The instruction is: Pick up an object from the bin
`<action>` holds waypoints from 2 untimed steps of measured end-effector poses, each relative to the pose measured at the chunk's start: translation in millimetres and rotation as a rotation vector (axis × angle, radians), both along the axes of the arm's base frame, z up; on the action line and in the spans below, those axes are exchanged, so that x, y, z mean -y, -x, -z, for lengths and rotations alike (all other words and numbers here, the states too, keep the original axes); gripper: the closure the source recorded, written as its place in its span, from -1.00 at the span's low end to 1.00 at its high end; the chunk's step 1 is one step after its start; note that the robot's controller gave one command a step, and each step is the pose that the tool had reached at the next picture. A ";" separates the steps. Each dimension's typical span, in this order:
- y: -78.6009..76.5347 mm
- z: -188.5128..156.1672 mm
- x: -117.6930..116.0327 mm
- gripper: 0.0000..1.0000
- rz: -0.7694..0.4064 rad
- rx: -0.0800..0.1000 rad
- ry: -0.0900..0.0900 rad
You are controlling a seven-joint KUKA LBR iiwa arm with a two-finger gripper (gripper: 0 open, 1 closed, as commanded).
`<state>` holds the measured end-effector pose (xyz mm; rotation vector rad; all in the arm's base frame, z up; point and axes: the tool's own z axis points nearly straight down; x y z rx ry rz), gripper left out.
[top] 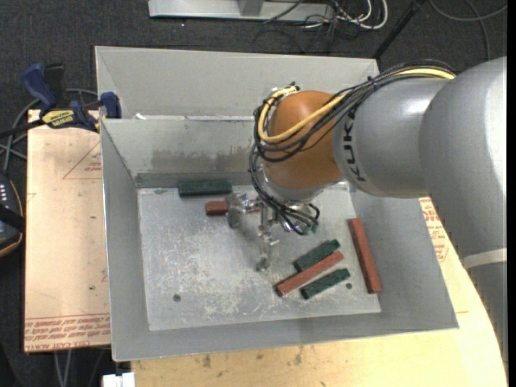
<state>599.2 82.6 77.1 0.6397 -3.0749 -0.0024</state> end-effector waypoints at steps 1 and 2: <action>75.4 -84.8 126.1 -1.00 0.016 0.004 0.005; 52.6 10.4 118.6 -1.00 -0.059 -0.005 0.000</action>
Offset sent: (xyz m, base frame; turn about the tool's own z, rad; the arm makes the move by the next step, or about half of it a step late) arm -0.0754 -0.1208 0.0825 0.0048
